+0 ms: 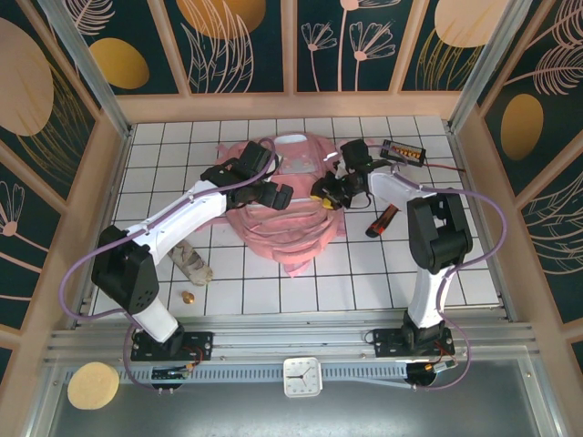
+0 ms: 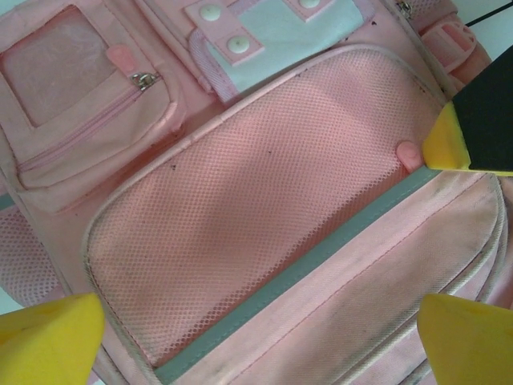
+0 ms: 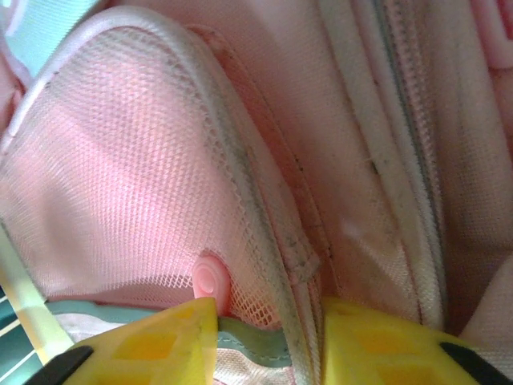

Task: Pack the student bag

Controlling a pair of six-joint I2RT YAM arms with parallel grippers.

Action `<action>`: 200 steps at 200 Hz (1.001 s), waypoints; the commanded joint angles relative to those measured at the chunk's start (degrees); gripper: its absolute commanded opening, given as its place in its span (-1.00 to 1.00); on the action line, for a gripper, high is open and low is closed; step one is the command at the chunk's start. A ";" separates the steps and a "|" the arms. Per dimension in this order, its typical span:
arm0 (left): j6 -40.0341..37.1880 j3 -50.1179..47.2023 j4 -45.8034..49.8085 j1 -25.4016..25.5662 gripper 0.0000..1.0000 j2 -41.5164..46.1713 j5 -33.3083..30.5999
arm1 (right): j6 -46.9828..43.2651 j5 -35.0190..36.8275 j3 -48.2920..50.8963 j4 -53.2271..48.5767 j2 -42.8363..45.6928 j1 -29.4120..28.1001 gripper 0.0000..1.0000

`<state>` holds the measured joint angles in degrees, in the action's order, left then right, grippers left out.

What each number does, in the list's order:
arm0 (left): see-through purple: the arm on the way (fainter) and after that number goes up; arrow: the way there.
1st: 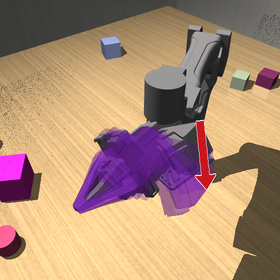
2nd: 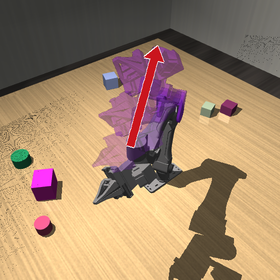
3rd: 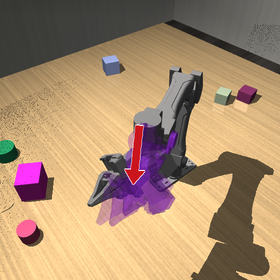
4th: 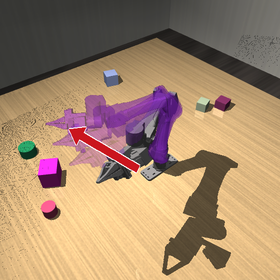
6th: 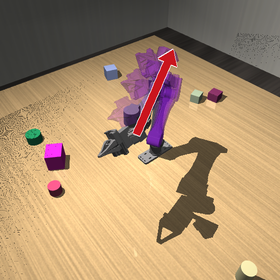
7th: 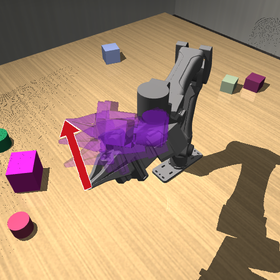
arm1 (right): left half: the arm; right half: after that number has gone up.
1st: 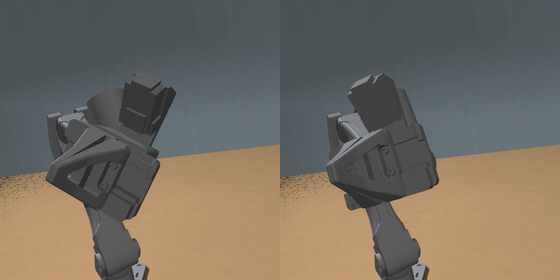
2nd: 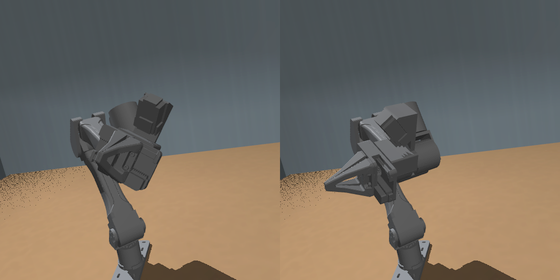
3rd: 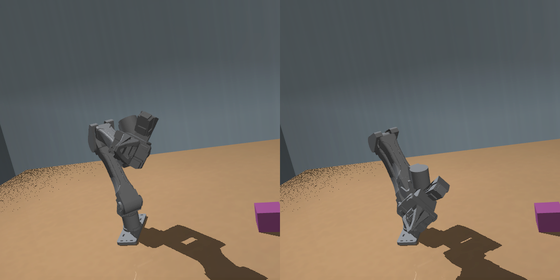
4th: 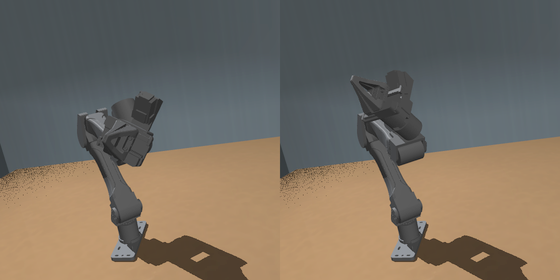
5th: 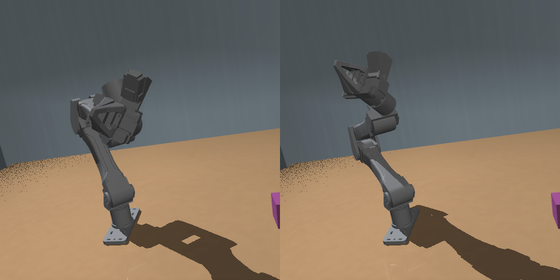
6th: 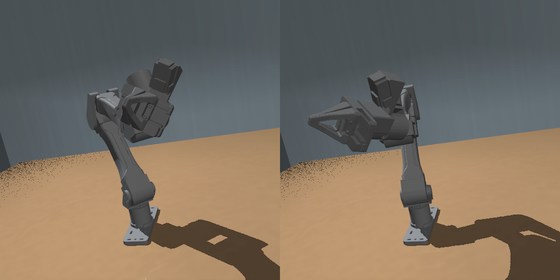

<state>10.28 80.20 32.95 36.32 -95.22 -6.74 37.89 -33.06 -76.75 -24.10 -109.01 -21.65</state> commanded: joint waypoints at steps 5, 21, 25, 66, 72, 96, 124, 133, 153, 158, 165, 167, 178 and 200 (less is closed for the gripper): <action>-1.39 -0.26 1.34 -0.07 0.98 0.17 -1.50 | 2.44 -2.49 -2.34 3.68 0.59 -1.66 -0.37; -1.66 -0.65 1.16 -0.04 0.97 0.39 -1.69 | 3.61 -2.54 -2.24 4.14 1.79 -1.73 -0.38; -1.75 -0.81 1.13 -0.04 0.98 0.39 -1.77 | 3.93 -2.58 -2.25 4.21 2.02 -1.74 -0.38; -3.97 -2.18 0.74 -0.04 0.97 0.71 -1.48 | 8.43 -4.64 -2.30 8.41 2.94 -1.88 -0.83; -4.85 -2.64 0.46 0.08 0.98 0.97 -1.51 | 9.40 -5.12 -2.30 9.28 2.89 -1.91 -0.93; -9.33 -5.69 -1.11 1.07 0.97 1.94 -2.78 | 12.12 -6.74 -2.87 11.13 2.96 -2.14 -1.00; -14.19 -9.01 -2.85 2.44 0.97 1.71 -4.67 | 13.86 -8.02 -3.22 12.04 3.71 -1.97 -1.00; -14.59 -9.43 -3.44 2.44 0.97 1.39 -5.26 | 13.77 -8.12 -3.60 11.61 3.76 -1.93 -1.00; -14.72 -9.09 -4.73 2.44 0.94 0.62 -6.31 | 13.33 -8.00 -4.43 10.43 3.87 -1.82 -1.00; -14.62 -8.69 -4.90 2.44 0.92 0.40 -6.43 | 13.27 -7.99 -4.50 10.23 3.93 -1.88 -1.00; -14.56 -8.05 -5.08 2.44 0.89 -0.06 -6.37 | 13.26 -8.05 -4.62 10.00 3.90 -1.86 -1.00; -14.52 -7.83 -5.15 2.44 0.88 -0.23 -6.36 | 13.26 -8.07 -4.63 9.96 3.87 -1.87 -1.00; -14.41 -6.64 -5.28 2.40 0.82 -1.11 -6.65 | 13.05 -8.00 -4.69 9.65 3.97 -1.82 -1.00; -14.15 -4.35 -5.26 2.44 0.76 -2.60 -7.22 | 12.58 -7.82 -4.68 8.83 3.95 -1.87 -1.00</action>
<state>-3.07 72.55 29.56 38.70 -95.79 -12.43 50.11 -38.68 -78.70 -16.95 -108.12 -23.03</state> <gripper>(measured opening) 0.887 0.069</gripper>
